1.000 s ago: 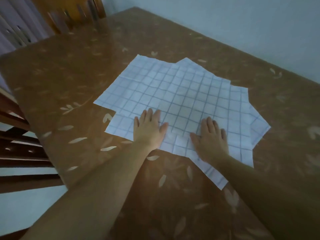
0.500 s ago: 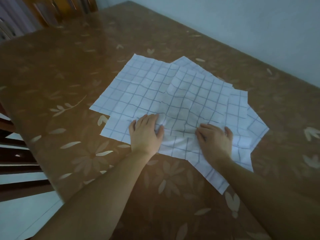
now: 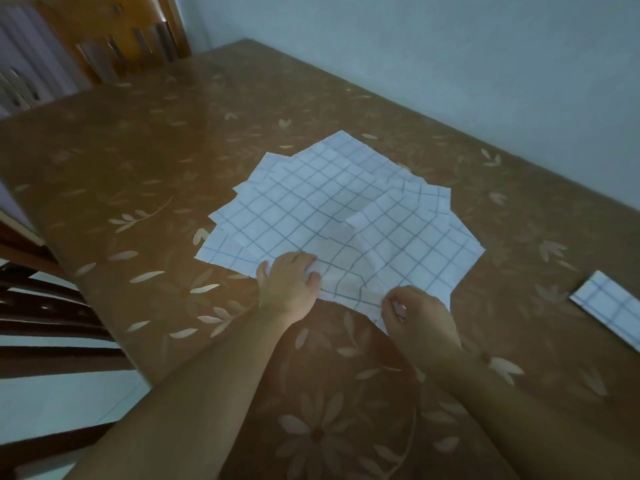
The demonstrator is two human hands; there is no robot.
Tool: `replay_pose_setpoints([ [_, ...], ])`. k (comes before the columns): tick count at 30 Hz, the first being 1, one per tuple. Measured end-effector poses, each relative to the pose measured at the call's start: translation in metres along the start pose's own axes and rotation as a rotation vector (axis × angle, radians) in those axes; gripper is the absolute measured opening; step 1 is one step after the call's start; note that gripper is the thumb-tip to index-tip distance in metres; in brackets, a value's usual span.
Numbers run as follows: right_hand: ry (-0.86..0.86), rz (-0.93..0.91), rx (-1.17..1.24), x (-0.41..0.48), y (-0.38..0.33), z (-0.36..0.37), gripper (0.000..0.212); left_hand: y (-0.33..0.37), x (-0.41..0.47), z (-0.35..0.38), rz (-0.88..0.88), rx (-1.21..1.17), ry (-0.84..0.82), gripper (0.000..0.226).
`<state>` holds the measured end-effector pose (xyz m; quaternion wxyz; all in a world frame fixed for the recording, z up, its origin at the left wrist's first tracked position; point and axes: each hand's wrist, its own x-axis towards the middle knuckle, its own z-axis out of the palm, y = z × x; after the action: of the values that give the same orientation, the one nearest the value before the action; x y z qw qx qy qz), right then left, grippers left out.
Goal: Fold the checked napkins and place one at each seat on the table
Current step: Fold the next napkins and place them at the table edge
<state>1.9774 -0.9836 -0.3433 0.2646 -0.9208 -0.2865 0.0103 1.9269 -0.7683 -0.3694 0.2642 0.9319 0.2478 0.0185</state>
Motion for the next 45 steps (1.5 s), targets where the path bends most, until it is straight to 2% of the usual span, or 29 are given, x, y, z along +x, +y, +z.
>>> replay_pose_setpoints([
  [4,-0.011,0.210,0.159,-0.025,0.003,-0.029,0.024,0.008,-0.042,-0.001,0.187,-0.020,-0.182,0.059],
  [7,-0.033,0.288,0.245,-0.043,0.000,-0.049,0.022,0.022,-0.063,-0.001,0.236,0.096,-0.058,0.053],
  [9,-0.056,0.268,0.279,-0.061,0.000,-0.062,0.022,0.036,-0.074,-0.007,0.209,0.110,0.040,0.043],
  [11,-0.107,0.243,0.270,-0.082,0.001,-0.075,0.025,0.051,-0.086,-0.014,0.169,0.117,0.063,0.040],
  [15,-0.379,0.190,0.186,-0.126,0.006,-0.103,0.028,0.083,-0.116,-0.028,0.171,0.059,0.091,0.041],
  [18,-0.628,0.193,0.105,-0.153,0.005,-0.123,0.021,0.107,-0.138,-0.044,0.285,0.014,0.095,0.039],
  [20,-0.694,0.216,0.113,-0.165,0.000,-0.138,0.018,0.125,-0.152,-0.057,0.373,-0.054,0.091,0.036],
  [23,-0.602,0.194,0.108,-0.174,-0.014,-0.173,0.022,0.157,-0.177,-0.083,0.415,-0.194,0.076,0.043],
  [25,-0.392,0.135,0.088,-0.179,-0.025,-0.200,0.017,0.181,-0.199,-0.107,0.434,-0.253,0.049,0.049],
  [28,-0.063,0.079,0.147,-0.186,-0.040,-0.233,0.023,0.212,-0.233,-0.143,0.504,-0.241,0.036,0.051],
  [30,0.051,0.062,0.202,-0.189,-0.052,-0.252,0.021,0.228,-0.253,-0.168,0.534,-0.231,-0.009,0.046],
  [31,0.081,0.037,0.191,-0.189,-0.060,-0.261,0.034,0.235,-0.263,-0.180,0.547,-0.227,-0.037,0.044],
  [33,0.087,-0.039,0.147,-0.191,-0.075,-0.278,0.053,0.248,-0.282,-0.206,0.556,-0.243,-0.083,0.040],
  [34,0.077,-0.077,0.121,-0.192,-0.085,-0.287,0.053,0.251,-0.289,-0.217,0.566,-0.267,-0.092,0.036],
  [35,0.060,-0.118,0.119,-0.193,-0.094,-0.295,0.045,0.253,-0.295,-0.229,0.583,-0.288,-0.091,0.035],
  [37,0.028,-0.161,0.150,-0.197,-0.110,-0.309,0.016,0.253,-0.304,-0.250,0.576,-0.310,-0.088,0.035],
  [41,-0.001,-0.176,0.220,-0.210,-0.138,-0.330,0.038,0.245,-0.313,-0.278,0.549,-0.420,-0.087,0.024],
  [45,-0.035,-0.121,0.195,-0.219,-0.163,-0.331,0.039,0.223,-0.313,-0.291,0.494,-0.593,-0.060,0.019],
])
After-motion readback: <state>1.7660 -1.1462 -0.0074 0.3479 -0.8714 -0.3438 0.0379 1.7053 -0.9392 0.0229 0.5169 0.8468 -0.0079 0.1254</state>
